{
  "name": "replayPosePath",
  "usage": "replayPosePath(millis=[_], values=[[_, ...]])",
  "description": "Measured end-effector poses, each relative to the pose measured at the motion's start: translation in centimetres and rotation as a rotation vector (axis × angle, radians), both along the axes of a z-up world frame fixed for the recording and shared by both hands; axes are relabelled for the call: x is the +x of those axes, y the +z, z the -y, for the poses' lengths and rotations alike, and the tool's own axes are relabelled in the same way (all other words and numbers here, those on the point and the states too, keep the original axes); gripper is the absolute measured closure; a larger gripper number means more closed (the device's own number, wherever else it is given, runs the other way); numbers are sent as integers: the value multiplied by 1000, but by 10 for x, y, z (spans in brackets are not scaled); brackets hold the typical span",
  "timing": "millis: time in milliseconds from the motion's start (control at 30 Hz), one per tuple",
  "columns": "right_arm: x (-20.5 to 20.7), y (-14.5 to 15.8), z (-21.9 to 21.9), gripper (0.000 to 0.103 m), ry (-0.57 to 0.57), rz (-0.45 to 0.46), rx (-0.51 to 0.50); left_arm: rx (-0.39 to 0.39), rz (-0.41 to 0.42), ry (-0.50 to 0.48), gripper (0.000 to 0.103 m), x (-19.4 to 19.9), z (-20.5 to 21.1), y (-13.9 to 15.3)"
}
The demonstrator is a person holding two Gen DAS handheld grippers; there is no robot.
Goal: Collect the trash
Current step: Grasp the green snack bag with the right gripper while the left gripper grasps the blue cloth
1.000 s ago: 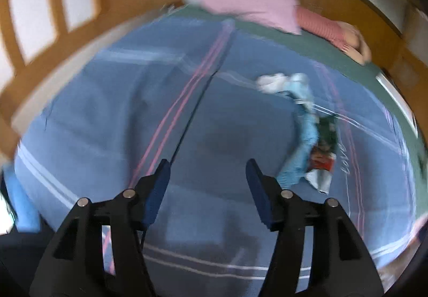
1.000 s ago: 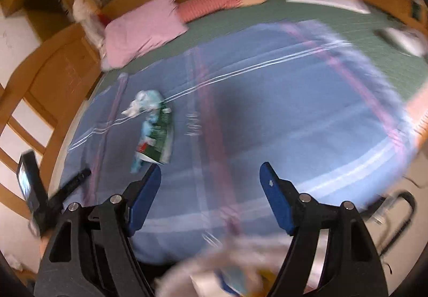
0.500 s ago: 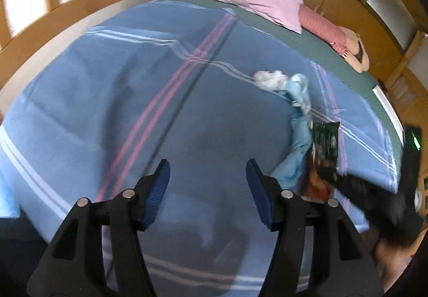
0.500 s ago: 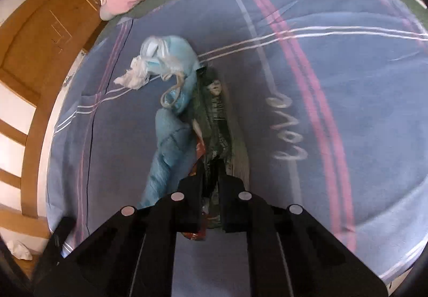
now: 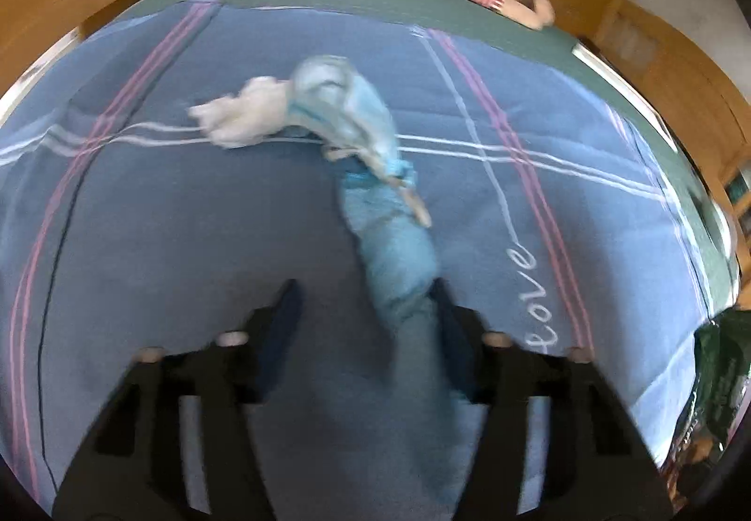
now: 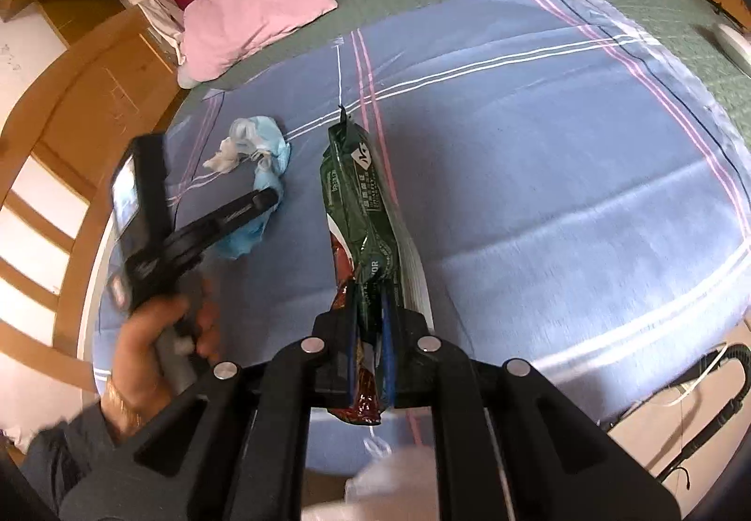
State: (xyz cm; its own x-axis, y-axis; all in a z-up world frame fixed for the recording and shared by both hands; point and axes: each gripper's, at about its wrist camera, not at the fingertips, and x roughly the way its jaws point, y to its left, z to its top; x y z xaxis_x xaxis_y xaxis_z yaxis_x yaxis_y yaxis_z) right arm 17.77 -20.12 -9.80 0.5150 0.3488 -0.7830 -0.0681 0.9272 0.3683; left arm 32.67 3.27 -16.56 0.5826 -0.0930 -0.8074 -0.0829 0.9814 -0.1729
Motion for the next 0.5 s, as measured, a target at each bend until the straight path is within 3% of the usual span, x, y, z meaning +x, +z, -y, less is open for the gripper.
replayPosePath(millis=[33,133,167,300,367,500], values=[[-5,1,1,93,-1,4,-3,-11,4,-23,77,-1,4,2],[-23,4,4,93,0,23,-23,21,5,-51,81,-5,13,3],[-27,4,4,93,-1,30,-32,-17,-3,-46,81,-8,9,3],[-36,12,4,93,-7,57,-19,-298,-6,51,82,-23,-30,8],[-40,15,6,93,-13,62,-4,-364,21,92,82,-33,-48,15],[-46,18,10,93,-24,69,11,-401,93,117,82,-53,-65,35]])
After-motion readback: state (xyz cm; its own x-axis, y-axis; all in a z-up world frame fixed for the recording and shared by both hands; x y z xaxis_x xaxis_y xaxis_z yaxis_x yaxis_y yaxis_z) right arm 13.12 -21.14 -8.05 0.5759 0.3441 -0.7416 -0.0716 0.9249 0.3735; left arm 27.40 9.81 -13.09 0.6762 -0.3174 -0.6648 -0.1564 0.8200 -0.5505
